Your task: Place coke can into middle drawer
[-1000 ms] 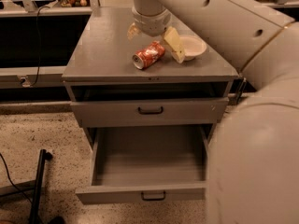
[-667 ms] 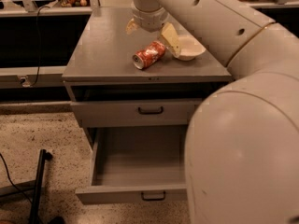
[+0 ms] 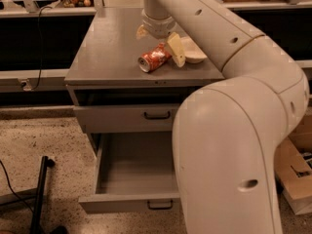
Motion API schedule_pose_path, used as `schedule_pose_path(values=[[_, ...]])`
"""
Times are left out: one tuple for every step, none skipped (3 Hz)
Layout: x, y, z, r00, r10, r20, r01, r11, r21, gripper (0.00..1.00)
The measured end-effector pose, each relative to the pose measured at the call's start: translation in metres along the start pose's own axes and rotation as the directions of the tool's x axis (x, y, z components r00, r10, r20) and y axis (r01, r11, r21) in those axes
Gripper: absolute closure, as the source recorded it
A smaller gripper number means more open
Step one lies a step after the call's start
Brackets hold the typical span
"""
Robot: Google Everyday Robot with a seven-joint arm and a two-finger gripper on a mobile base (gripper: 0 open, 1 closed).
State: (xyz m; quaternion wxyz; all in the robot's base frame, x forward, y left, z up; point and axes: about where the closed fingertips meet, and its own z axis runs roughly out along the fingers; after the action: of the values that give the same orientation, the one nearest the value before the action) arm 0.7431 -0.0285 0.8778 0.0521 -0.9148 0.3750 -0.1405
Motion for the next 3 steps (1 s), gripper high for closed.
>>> schedule_pose_path(values=[[-0.002, -0.002, 0.026, 0.998, 0.056, 0.041, -0.055, 0.9979, -0.033, 0.00], [-0.005, -0.004, 0.039, 0.993, 0.084, 0.082, -0.081, 0.9960, -0.036, 0.18], [-0.010, -0.010, 0.045, 0.988, 0.094, 0.123, -0.091, 0.9955, -0.028, 0.41]])
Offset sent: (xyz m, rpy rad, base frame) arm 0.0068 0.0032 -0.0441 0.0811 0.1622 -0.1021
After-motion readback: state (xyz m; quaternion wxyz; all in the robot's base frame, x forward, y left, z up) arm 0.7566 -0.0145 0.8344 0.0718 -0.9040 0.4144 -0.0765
